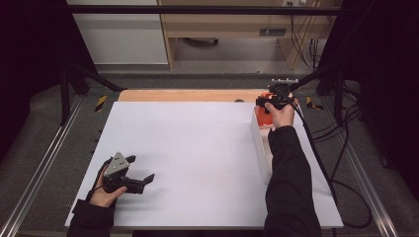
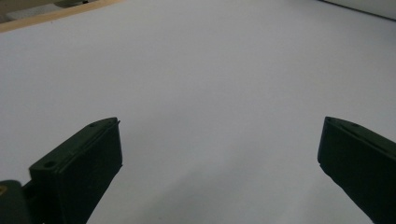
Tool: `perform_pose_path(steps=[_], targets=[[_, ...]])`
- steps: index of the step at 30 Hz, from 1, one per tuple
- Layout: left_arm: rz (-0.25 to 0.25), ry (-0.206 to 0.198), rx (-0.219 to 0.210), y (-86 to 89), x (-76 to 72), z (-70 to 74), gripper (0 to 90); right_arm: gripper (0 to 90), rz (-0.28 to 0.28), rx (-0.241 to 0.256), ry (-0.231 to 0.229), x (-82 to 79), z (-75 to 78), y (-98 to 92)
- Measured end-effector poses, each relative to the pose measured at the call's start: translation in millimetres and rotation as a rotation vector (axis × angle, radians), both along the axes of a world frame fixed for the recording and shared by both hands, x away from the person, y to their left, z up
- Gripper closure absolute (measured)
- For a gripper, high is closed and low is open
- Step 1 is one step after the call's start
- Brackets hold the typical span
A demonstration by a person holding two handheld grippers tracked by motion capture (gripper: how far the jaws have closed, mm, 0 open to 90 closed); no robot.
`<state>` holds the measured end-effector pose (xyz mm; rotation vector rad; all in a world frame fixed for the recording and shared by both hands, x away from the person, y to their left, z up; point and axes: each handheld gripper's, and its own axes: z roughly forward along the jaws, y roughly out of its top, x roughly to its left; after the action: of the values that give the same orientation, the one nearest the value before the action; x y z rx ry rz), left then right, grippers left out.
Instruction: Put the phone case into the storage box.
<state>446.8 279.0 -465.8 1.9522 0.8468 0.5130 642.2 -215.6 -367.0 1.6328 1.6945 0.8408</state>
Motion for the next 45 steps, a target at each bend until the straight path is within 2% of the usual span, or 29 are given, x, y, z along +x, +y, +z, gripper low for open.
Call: perform_pose_path(steps=[7,10,14,24,28,33,38,45], targets=[[-0.006,-0.002,0.001,-0.3,-0.2,-0.1,0.0,16.4,-0.032,0.004,-0.006,4.4,-11.7,2.6],[-0.006,-0.001,0.002,-0.5,-0.2,-0.2,0.0,16.3,-0.029,-0.006,-0.002,5.3,-15.9,5.0],[-0.008,-0.002,0.002,-0.7,-0.3,-0.3,0.0,16.3,-0.037,-0.008,-0.006,5.2,-16.5,6.4],[-0.011,-0.001,0.005,-1.1,-0.4,-0.4,0.0,14.9,-0.001,-0.008,0.008,4.0,-16.2,5.1],[-0.011,-0.002,0.004,-1.0,-0.4,-0.3,0.0,4.1,0.059,0.023,0.036,4.6,-16.3,3.1],[-0.013,0.0,0.004,-1.2,-0.4,-0.4,0.0,2.2,0.093,0.025,0.021,1.4,-12.5,1.7],[-0.014,-0.001,0.004,-1.3,-0.6,-0.2,0.0,1.9,0.102,0.029,-0.001,-3.9,-6.3,-0.3],[-0.014,-0.002,0.005,-1.6,-0.7,-0.2,0.0,1.6,0.138,0.041,-0.068,-22.5,9.9,-1.0]])
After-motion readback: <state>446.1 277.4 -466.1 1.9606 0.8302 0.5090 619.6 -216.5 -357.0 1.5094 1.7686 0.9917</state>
